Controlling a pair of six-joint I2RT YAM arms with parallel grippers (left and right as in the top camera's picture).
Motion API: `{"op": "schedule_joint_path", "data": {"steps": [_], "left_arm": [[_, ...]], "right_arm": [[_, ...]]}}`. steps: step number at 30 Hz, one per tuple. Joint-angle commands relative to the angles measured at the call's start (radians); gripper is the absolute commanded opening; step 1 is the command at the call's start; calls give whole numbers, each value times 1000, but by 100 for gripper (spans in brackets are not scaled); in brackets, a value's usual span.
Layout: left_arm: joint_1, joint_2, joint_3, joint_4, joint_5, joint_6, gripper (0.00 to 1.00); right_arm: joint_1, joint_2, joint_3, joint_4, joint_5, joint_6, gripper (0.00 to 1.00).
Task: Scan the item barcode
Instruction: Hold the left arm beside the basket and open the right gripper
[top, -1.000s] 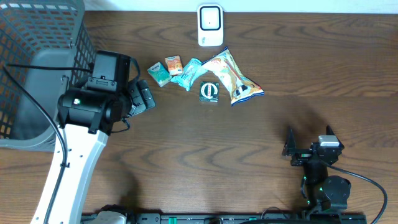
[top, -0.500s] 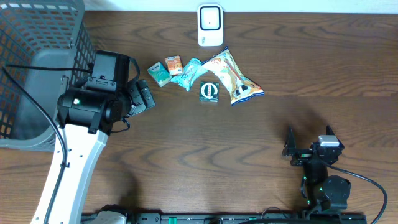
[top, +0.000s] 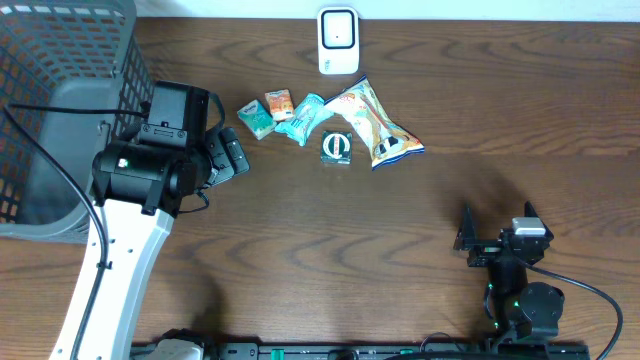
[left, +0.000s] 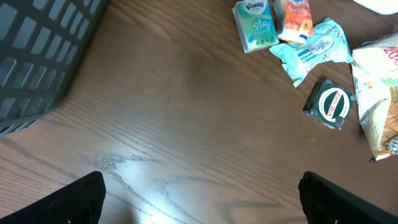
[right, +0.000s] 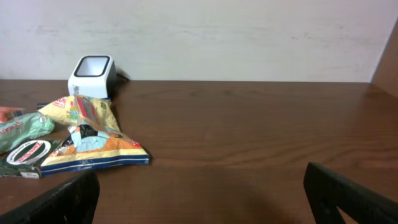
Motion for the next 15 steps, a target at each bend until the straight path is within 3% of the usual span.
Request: {"op": "schedule_joint_path", "data": {"steps": [1, 8, 15], "left_arm": [[4, -3, 2, -4, -10, -2, 98], [4, -3, 2, -4, -10, -2, 97], [4, -3, 2, -4, -10, -2, 98]], "right_arm": [[-3, -6, -2, -5, 8, 11, 99], [-3, -6, -2, 6, 6, 16, 99], [0, -6, -2, 176, -361, 196, 99]]}}
